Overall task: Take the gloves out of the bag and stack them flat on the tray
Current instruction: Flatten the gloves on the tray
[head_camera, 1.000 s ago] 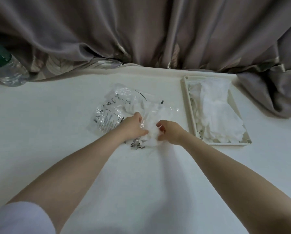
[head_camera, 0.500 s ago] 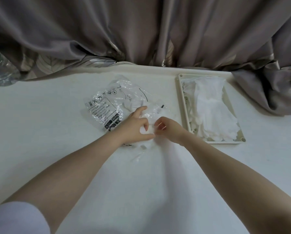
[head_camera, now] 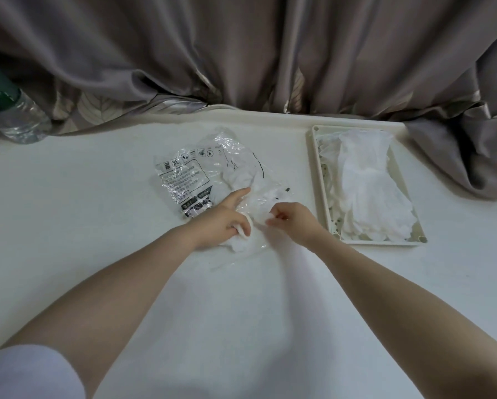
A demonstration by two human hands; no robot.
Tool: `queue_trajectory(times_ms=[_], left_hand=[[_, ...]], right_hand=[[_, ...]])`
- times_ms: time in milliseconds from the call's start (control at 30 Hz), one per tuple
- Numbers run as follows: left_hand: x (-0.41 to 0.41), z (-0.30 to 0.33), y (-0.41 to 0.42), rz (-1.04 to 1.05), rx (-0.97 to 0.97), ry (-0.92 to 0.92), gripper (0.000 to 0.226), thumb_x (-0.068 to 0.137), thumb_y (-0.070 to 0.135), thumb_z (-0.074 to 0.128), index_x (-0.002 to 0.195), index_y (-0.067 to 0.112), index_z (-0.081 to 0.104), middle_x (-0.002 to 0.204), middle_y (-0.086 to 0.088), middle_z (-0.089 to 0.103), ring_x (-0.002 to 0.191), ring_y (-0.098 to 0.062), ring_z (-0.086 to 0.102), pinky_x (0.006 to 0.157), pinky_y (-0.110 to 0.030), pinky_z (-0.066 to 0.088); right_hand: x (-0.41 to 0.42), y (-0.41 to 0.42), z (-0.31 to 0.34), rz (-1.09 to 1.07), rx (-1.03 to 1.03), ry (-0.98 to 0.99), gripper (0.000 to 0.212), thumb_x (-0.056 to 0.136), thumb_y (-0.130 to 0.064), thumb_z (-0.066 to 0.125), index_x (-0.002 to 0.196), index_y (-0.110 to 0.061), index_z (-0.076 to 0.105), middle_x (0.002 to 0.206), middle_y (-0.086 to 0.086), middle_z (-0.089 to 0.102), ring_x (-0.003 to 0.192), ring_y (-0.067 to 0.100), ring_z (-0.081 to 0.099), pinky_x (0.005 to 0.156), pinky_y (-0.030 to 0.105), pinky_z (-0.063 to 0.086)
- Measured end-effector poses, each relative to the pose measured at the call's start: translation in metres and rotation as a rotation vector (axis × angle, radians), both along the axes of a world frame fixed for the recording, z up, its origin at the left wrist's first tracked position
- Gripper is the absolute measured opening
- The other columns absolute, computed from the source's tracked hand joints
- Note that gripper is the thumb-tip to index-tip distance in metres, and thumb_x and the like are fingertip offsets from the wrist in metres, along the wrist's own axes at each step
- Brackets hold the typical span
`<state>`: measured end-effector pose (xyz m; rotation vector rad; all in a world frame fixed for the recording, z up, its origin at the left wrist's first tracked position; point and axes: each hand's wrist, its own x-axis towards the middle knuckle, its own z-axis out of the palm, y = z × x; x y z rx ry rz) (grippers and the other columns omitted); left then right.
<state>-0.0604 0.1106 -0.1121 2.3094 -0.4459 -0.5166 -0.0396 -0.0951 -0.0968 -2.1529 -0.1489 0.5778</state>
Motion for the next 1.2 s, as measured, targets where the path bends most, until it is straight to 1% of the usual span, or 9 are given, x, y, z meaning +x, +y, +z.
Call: queue_trajectory(times_ms=[300, 533, 633, 733, 833, 900, 1033, 1133, 1200], left_hand=[[-0.010, 0.001, 0.011, 0.133, 0.224, -0.098, 0.027, 0.086, 0.035, 0.063, 0.061, 0.026, 0.056, 0.154, 0.013, 0.022, 0.131, -0.004, 0.039, 0.099, -0.034, 0.041], [-0.008, 0.012, 0.002, 0.309, 0.443, -0.060, 0.022, 0.088, 0.033, 0.058, 0.101, 0.016, 0.062, 0.156, -0.005, 0.013, 0.138, -0.023, 0.028, 0.102, -0.033, 0.035], [-0.010, 0.025, -0.013, 0.272, 0.307, -0.239, 0.066, 0.075, 0.039, 0.073, 0.132, 0.024, 0.042, 0.158, -0.004, -0.002, 0.145, -0.023, 0.000, 0.115, -0.039, 0.009], [-0.010, 0.043, -0.035, 0.230, 0.042, -0.310, 0.091, 0.070, 0.029, 0.082, 0.143, 0.020, 0.029, 0.153, -0.003, 0.020, 0.141, -0.018, 0.016, 0.112, -0.032, 0.014], [-0.007, 0.052, -0.047, 0.250, -0.373, 0.087, 0.034, 0.077, 0.012, 0.067, 0.102, 0.029, 0.052, 0.102, 0.007, 0.051, 0.097, -0.006, 0.047, 0.090, -0.015, 0.037], [-0.006, 0.051, -0.045, 0.362, -0.549, 0.176, 0.008, 0.077, 0.015, 0.058, 0.080, 0.022, 0.055, 0.081, 0.002, 0.059, 0.082, -0.011, 0.055, 0.081, -0.028, 0.049], [-0.012, 0.063, -0.033, 0.609, -0.701, 0.167, 0.037, 0.088, -0.016, 0.038, 0.098, 0.011, 0.061, 0.071, 0.012, 0.067, 0.061, 0.002, 0.063, 0.058, -0.016, 0.053], [-0.006, 0.061, -0.019, 0.734, -0.602, 0.111, 0.029, 0.088, -0.009, 0.039, 0.093, 0.013, 0.056, 0.066, 0.003, 0.058, 0.053, -0.008, 0.056, 0.054, -0.022, 0.049], [-0.004, 0.056, -0.009, 0.753, -0.499, 0.052, 0.021, 0.089, 0.000, 0.045, 0.082, 0.018, 0.052, 0.053, 0.004, 0.048, 0.048, -0.014, 0.044, 0.054, -0.025, 0.039]], right_hand=[[0.011, -0.014, 0.039, -0.415, 0.810, 0.399, 0.024, 0.097, -0.011, 0.039, 0.077, -0.013, 0.054, 0.073, -0.001, 0.065, 0.074, 0.016, 0.060, 0.073, 0.029, 0.048], [0.009, -0.016, 0.073, -0.637, 1.184, 0.486, 0.046, 0.102, -0.024, 0.029, 0.068, -0.010, 0.058, 0.059, 0.001, 0.064, 0.053, 0.015, 0.064, 0.052, 0.022, 0.050], [0.007, -0.017, 0.078, -0.674, 1.279, 0.552, 0.056, 0.101, -0.025, 0.033, 0.055, -0.008, 0.060, 0.055, 0.001, 0.058, 0.049, 0.013, 0.060, 0.049, 0.018, 0.050], [0.004, -0.015, 0.078, -0.639, 1.198, 0.539, 0.041, 0.099, -0.026, 0.036, 0.065, -0.011, 0.052, 0.060, -0.002, 0.053, 0.058, 0.011, 0.053, 0.056, 0.019, 0.047], [-0.001, -0.011, 0.079, -0.624, 1.183, 0.538, 0.048, 0.099, -0.026, 0.036, 0.059, -0.012, 0.058, 0.057, -0.002, 0.058, 0.054, 0.011, 0.057, 0.055, 0.021, 0.047], [-0.001, -0.008, 0.082, -0.668, 1.223, 0.556, 0.042, 0.100, -0.023, 0.036, 0.067, -0.011, 0.059, 0.057, -0.002, 0.061, 0.052, 0.012, 0.062, 0.054, 0.020, 0.053], [0.005, 0.001, 0.072, -0.704, 0.861, 0.496, 0.018, 0.098, -0.016, 0.044, 0.085, -0.009, 0.056, 0.078, 0.006, 0.061, 0.065, 0.018, 0.060, 0.060, 0.024, 0.052], [0.004, 0.013, 0.064, -0.569, 0.320, 0.340, 0.032, 0.098, -0.026, 0.048, 0.127, -0.013, 0.048, 0.122, 0.004, 0.047, 0.105, 0.020, 0.046, 0.088, 0.029, 0.034], [0.002, 0.021, 0.066, -0.464, 0.292, 0.209, 0.033, 0.099, -0.029, 0.044, 0.130, -0.017, 0.046, 0.122, -0.005, 0.045, 0.109, 0.015, 0.042, 0.088, 0.024, 0.030]])
